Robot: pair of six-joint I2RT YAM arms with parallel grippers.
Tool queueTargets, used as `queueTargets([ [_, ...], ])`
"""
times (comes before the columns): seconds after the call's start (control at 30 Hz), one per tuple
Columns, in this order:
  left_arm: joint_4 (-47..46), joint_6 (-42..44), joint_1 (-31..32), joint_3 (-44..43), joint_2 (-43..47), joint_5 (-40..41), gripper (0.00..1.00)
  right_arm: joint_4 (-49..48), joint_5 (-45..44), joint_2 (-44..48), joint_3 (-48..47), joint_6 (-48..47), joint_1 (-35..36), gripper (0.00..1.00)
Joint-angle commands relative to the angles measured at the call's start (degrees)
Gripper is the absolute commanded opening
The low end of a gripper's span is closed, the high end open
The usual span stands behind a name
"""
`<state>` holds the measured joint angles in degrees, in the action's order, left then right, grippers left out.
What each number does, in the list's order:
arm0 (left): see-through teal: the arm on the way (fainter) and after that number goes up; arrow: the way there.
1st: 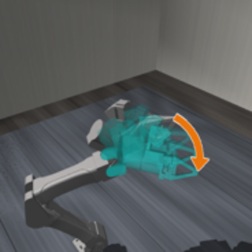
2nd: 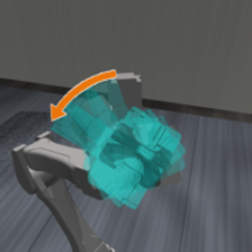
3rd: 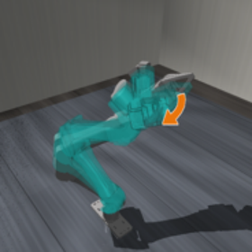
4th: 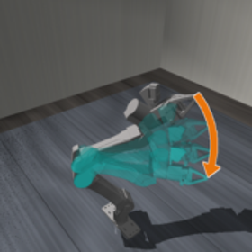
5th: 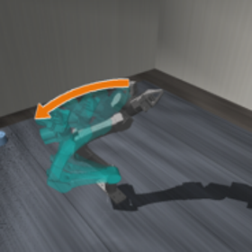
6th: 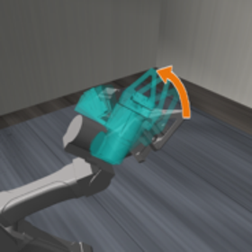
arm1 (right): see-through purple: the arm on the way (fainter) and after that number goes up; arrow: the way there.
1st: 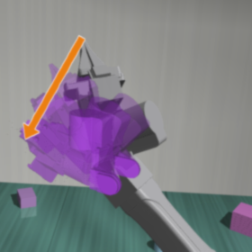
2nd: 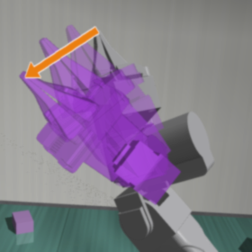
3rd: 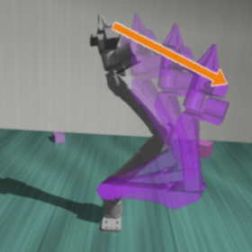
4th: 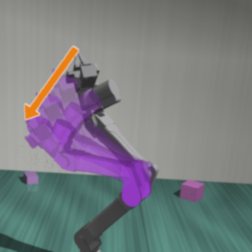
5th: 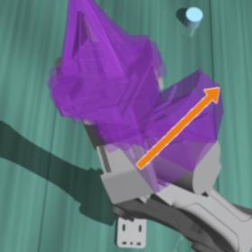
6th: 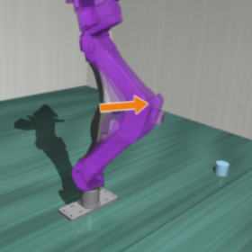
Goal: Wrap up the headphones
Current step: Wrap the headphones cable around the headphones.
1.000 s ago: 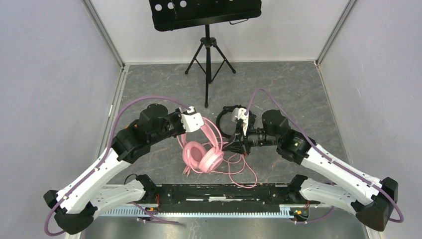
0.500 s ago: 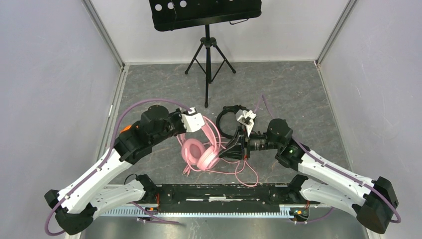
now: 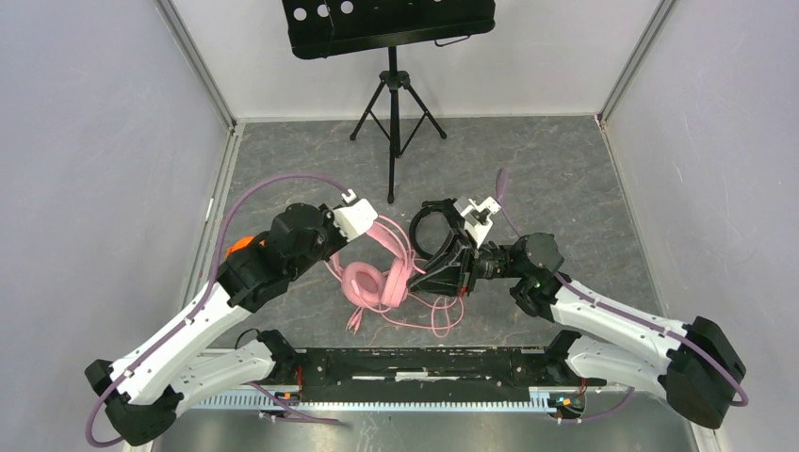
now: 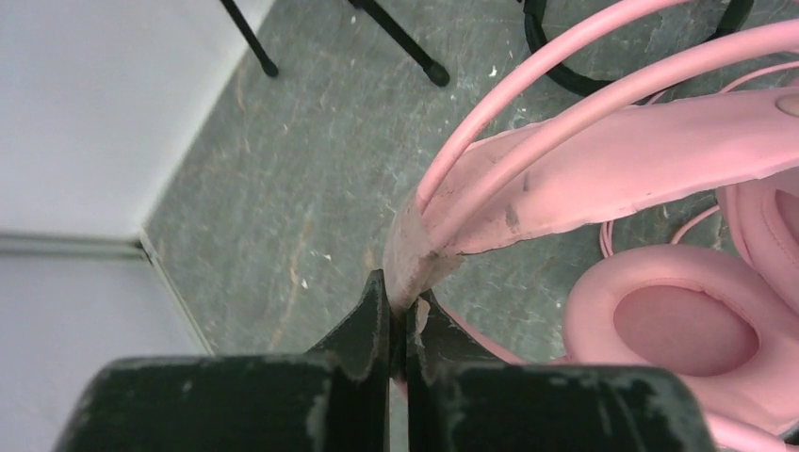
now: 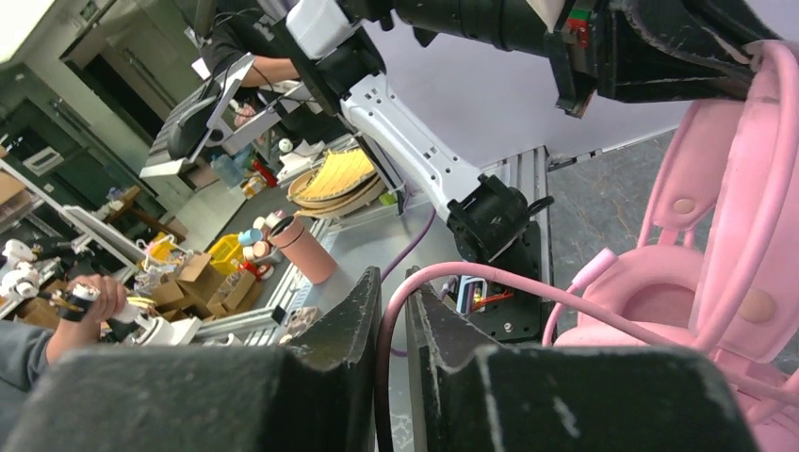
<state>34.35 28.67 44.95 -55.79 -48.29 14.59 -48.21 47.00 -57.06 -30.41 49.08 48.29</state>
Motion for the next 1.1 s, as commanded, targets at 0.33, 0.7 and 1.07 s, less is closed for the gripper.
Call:
queueTargets([
  [0.33, 6.16, -39.38, -0.31, -7.24, -2.13, 14.29, 0.02, -10.35, -5.23, -6.76, -4.08, 2.11, 4.48, 0.08],
  [0.7, 8.66, -60.96, -0.30, -9.37, -0.74, 14.84, 0.02, 8.65, -13.26, -10.35, -10.81, -17.22, 9.60, 0.19],
  [1.07, 7.42, -73.67, -0.30, -11.96, -0.83, 14.70, 0.02, 18.86, -28.96, -5.83, -8.32, -37.06, 12.46, 0.17],
])
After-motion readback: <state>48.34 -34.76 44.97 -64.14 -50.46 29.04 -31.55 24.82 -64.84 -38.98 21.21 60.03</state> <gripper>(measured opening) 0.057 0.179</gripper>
